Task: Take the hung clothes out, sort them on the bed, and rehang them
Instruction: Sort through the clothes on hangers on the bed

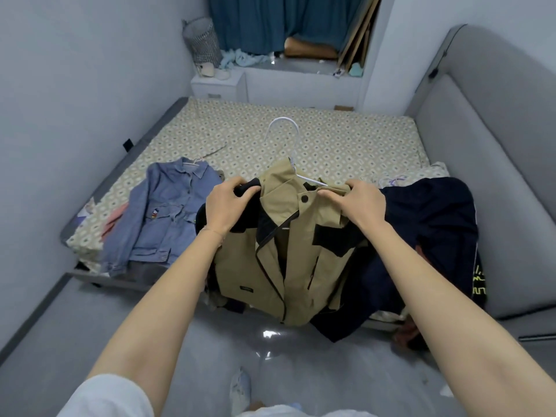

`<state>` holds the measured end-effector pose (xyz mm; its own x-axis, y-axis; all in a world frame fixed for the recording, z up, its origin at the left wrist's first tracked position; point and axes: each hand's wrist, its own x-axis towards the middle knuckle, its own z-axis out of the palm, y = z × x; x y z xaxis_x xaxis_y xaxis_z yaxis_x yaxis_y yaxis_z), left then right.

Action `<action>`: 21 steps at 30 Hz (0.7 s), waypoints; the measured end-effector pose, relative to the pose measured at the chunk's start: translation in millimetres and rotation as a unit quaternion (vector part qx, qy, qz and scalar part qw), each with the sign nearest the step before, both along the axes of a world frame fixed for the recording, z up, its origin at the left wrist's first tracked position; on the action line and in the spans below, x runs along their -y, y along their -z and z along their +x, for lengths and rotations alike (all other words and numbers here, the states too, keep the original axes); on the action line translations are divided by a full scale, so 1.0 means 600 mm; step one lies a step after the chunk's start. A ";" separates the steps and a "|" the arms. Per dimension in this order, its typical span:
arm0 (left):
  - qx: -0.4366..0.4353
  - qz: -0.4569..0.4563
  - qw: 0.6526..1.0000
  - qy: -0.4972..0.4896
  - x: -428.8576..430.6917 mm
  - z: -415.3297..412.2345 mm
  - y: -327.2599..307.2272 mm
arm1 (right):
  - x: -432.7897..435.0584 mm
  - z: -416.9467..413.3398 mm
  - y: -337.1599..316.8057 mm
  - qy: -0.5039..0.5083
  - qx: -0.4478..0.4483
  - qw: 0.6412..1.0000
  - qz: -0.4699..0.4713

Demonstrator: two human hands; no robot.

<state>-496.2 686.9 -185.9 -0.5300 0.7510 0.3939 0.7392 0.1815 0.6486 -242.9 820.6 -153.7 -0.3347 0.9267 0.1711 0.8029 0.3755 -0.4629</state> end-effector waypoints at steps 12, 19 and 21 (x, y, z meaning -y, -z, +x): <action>-0.014 0.039 0.998 -0.050 0.160 -0.126 -0.074 | 0.113 -0.152 -0.065 -0.063 -0.041 0.996 0.043; 0.003 0.028 0.995 -0.096 0.302 -0.233 -0.071 | 0.214 -0.286 -0.056 -0.116 -0.029 0.992 0.036; 0.004 0.028 0.994 -0.110 0.336 -0.259 -0.075 | 0.242 -0.321 -0.057 -0.128 -0.032 0.991 0.029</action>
